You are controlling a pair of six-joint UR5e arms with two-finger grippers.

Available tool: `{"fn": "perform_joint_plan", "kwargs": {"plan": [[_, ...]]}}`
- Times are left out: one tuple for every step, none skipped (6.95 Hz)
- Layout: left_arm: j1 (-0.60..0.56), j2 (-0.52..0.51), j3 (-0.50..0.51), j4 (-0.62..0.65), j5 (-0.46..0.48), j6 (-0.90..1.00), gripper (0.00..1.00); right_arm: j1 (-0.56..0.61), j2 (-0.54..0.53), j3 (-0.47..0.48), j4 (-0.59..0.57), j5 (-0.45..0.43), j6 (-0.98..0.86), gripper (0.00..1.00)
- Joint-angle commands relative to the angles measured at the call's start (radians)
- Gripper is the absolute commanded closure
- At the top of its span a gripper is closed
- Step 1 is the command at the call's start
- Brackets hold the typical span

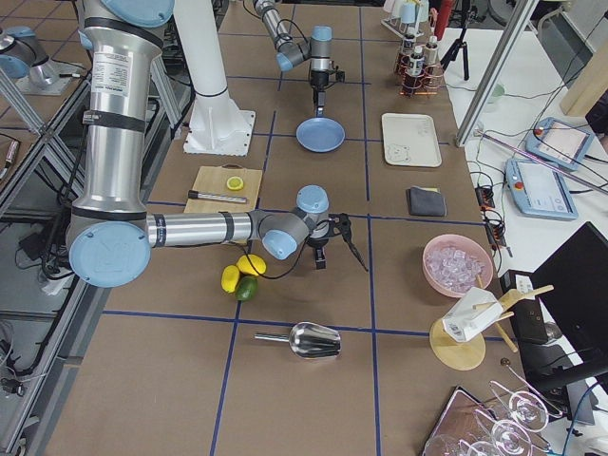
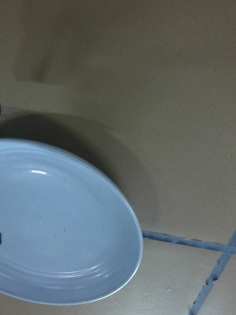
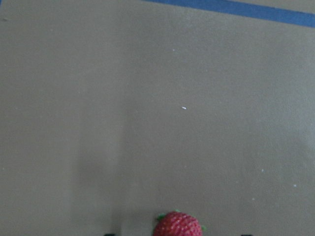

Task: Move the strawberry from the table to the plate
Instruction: 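Drag the plate toward table center with left gripper while right gripper grasps strawberry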

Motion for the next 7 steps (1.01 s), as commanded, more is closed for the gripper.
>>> {"fn": "perform_joint_plan", "kwargs": {"plan": [[0.002, 0.0, 0.0, 0.0, 0.006, 0.0, 0.16, -0.008, 0.017, -0.015, -0.001, -0.018, 0.0, 0.12], [0.002, 0.002, 0.002, -0.002, 0.008, 0.0, 0.16, -0.01, 0.02, -0.018, -0.001, -0.019, 0.0, 0.17], [0.002, 0.002, 0.0, -0.002, 0.006, 0.002, 0.16, -0.01, 0.02, -0.018, -0.001, -0.018, 0.0, 0.29], [0.002, 0.0, 0.0, -0.002, 0.008, 0.0, 0.16, -0.01, 0.02, -0.017, -0.001, -0.018, 0.0, 0.49], [0.002, 0.0, 0.0, -0.002, 0.008, 0.0, 0.16, -0.01, 0.02, -0.015, 0.0, -0.018, 0.0, 0.74], [0.002, 0.0, 0.0, -0.002, 0.008, 0.0, 0.16, -0.008, 0.02, -0.012, 0.001, -0.018, -0.001, 0.97], [0.002, 0.0, 0.0, -0.002, 0.006, 0.0, 0.16, -0.008, 0.02, 0.005, 0.001, -0.018, -0.001, 1.0]]}}
